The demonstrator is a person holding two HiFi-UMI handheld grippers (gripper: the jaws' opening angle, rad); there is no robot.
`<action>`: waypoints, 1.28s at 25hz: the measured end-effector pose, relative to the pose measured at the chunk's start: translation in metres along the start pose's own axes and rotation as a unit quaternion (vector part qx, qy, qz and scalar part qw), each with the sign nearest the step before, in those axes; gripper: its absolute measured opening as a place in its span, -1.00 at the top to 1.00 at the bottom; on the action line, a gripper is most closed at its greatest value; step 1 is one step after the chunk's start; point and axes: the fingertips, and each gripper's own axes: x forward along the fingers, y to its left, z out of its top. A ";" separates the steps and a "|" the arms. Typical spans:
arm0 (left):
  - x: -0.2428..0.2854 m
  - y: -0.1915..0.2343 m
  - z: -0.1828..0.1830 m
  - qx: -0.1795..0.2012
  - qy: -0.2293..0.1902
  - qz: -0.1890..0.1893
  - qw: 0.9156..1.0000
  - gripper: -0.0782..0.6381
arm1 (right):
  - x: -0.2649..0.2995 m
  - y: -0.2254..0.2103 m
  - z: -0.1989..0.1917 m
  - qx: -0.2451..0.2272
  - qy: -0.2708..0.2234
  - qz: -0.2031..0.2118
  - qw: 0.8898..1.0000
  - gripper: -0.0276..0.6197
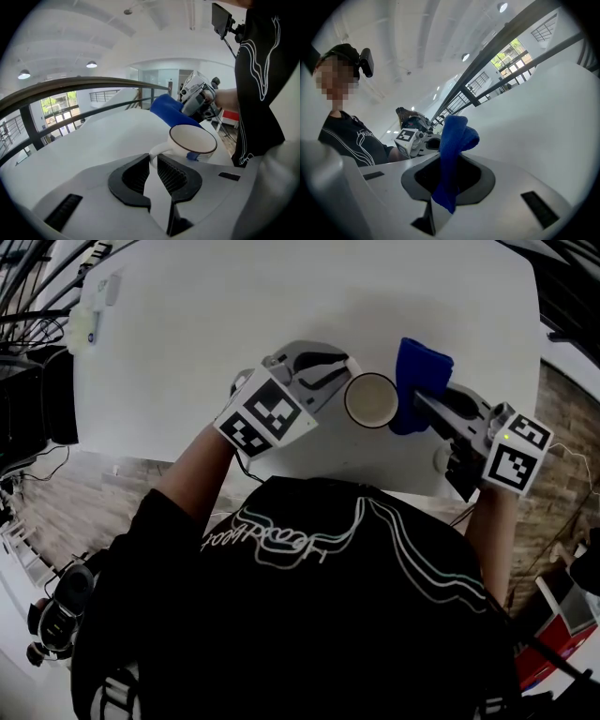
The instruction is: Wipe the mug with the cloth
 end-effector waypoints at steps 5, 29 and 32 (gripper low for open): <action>0.013 0.003 0.013 -0.016 0.000 0.000 1.000 0.61 | -0.003 -0.017 0.004 0.005 0.017 0.003 1.000 0.74; 0.024 0.011 0.019 -0.026 -0.005 -0.023 0.999 0.63 | 0.007 -0.049 0.006 -0.001 0.092 0.013 0.996 0.74; 0.025 0.010 0.016 -0.025 -0.004 -0.029 0.999 0.63 | 0.001 -0.048 0.019 0.000 0.068 0.027 0.997 0.74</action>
